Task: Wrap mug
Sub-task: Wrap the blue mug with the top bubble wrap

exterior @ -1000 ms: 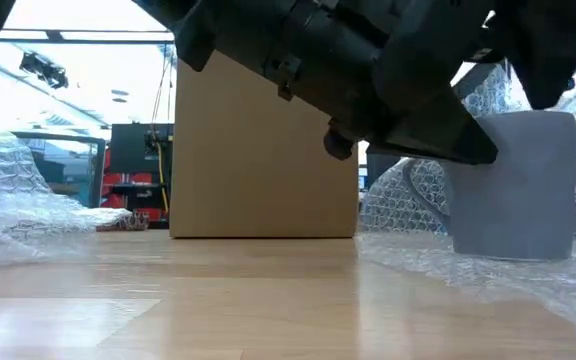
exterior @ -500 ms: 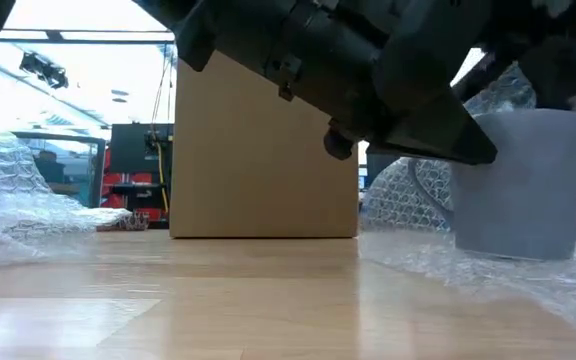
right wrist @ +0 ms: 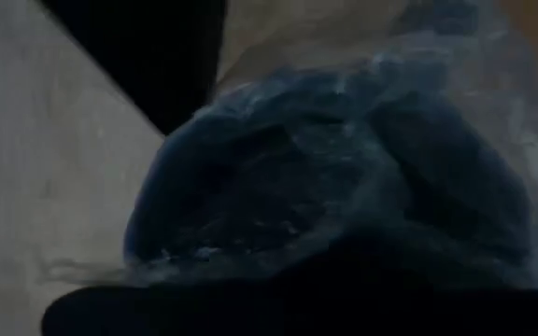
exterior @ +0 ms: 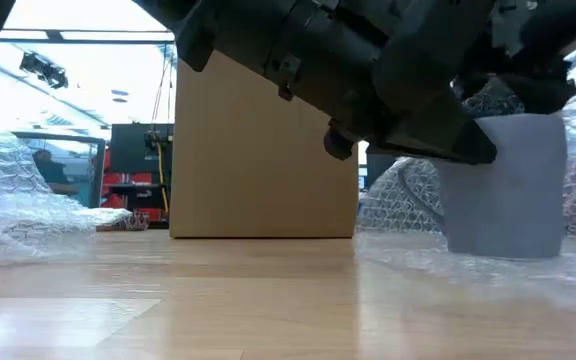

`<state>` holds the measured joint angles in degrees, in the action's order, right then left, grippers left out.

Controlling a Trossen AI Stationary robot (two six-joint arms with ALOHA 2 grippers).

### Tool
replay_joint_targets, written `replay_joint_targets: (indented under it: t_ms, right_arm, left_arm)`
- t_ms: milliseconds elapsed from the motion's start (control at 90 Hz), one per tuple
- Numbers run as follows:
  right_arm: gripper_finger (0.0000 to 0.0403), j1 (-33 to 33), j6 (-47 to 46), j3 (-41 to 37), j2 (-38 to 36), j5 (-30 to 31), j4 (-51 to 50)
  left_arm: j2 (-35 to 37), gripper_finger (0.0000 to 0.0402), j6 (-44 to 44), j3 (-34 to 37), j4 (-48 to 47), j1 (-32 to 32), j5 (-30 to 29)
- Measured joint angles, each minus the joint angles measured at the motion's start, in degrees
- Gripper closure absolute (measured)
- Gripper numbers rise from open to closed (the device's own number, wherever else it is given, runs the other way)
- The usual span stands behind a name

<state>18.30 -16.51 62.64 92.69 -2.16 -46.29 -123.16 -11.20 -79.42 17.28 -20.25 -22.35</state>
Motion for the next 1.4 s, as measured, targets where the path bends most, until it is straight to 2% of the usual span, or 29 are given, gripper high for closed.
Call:
replay_joint_targets:
  t_ms: [378,522,767,1122,1289,1400]
  right_arm:
    - [0.0403,1.45,0.61,14.73,0.01,1.99,-18.8]
    - [0.0403,2.73,-0.35,16.42,0.01,4.89,-22.9]
    - [0.0403,3.74,-1.9,11.85,0.01,5.08,-20.34]
    - [0.0403,2.94,-0.72,0.89,-0.05,2.11,-4.03]
    - [0.0403,1.43,1.44,0.24,-0.05,1.87,-0.88]
    - [0.0403,0.71,2.98,2.66,0.01,1.86,-2.83]
  left_arm:
    - [0.01,0.0386,0.0,0.0,0.0,0.0,-0.06]
    - [0.01,0.0386,0.0,0.0,-0.02,0.0,-0.07]
    - [0.01,0.0386,0.0,0.0,-0.04,0.0,-0.07]
    - [0.01,0.0386,0.06,0.0,-0.07,0.0,-0.09]
    - [0.01,0.0386,0.09,0.0,-0.05,0.0,-0.18]
    - [0.01,0.0386,0.17,0.0,-0.07,0.0,-0.23]
